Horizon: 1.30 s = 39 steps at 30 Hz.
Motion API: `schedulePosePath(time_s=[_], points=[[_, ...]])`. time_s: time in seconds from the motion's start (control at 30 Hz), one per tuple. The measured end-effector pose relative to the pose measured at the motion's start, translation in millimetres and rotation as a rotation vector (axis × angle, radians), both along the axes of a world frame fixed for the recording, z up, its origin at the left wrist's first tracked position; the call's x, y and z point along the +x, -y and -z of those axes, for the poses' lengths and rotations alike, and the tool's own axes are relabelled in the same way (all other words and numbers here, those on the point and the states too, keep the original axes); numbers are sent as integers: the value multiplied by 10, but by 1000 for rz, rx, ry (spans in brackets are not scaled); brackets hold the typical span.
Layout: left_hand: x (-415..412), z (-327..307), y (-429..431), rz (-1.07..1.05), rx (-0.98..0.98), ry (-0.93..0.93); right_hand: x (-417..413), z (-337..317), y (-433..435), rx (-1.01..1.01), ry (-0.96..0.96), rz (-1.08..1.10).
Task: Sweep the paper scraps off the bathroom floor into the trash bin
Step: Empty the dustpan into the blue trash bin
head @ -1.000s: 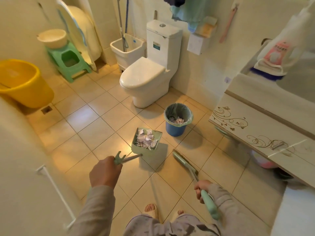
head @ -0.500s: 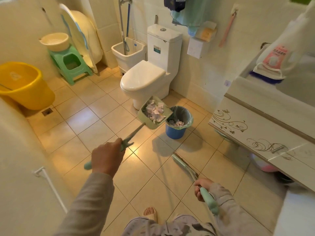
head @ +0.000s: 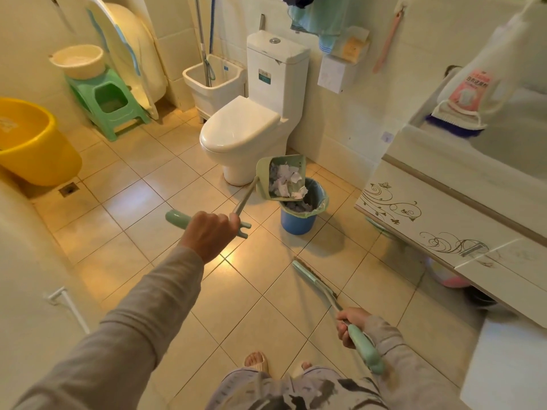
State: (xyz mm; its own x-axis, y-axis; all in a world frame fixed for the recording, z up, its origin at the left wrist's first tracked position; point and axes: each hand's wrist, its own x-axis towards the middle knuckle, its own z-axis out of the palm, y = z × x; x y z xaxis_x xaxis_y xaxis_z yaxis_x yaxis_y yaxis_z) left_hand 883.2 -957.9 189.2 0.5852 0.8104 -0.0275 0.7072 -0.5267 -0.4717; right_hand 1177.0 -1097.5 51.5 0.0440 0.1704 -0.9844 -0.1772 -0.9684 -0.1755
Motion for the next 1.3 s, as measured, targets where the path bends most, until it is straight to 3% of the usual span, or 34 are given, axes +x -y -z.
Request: schedulePosePath(time_s=[0.3, 0.77, 0.97, 1.3], points=[[126, 166, 58, 240, 69, -274, -43, -5, -24, -11, -15, -8], [221, 468, 198, 349, -66, -400, -100, -3, -25, -15, -4, 10], [165, 192, -157, 315, 35, -429, -148, -3, 20, -34, 17, -43], [363, -510, -508, 446, 188, -502, -113, -22, 21, -28, 25, -51]])
